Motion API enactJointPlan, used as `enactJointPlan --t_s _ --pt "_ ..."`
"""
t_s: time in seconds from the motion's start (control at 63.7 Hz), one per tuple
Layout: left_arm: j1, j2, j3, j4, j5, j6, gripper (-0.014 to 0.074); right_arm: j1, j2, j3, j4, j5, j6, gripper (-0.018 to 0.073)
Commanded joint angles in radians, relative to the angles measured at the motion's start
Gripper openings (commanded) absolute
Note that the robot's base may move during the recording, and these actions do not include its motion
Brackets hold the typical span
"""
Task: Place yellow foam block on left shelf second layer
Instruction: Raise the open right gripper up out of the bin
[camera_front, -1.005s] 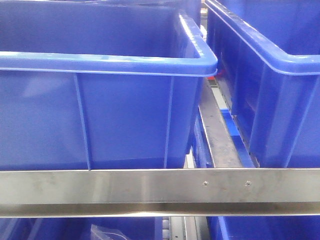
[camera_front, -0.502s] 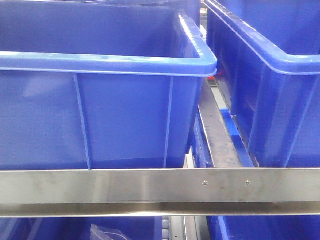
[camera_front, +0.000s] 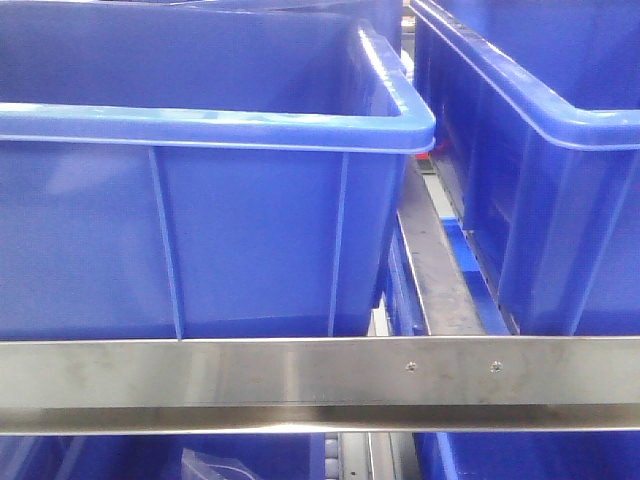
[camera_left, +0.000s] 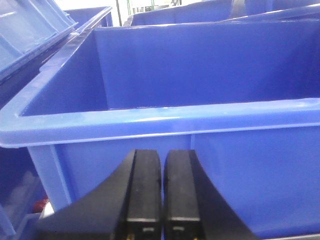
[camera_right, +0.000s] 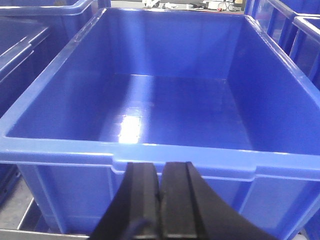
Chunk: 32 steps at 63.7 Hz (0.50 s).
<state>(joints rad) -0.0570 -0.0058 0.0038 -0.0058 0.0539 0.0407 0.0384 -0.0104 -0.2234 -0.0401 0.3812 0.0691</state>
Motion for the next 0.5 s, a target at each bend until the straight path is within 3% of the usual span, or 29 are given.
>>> enactJointPlan --t_s 0.0,0.22,0.487 --pt "-0.004 -0.016 0.028 -0.005 -0.083 -0.004 0.0124 -0.003 -0.001 -0.025 -0.007 -0.084 -0.003 0.0059" --pt "-0.004 -0.016 0.028 -0.005 -0.083 -0.004 0.0124 -0.003 -0.001 0.001 -0.007 -0.110 -0.003 0.0059" --pt "-0.004 -0.016 0.028 -0.005 -0.083 -0.004 0.0124 -0.003 -0.019 0.108 -0.007 -0.332 -0.003 0.0059"
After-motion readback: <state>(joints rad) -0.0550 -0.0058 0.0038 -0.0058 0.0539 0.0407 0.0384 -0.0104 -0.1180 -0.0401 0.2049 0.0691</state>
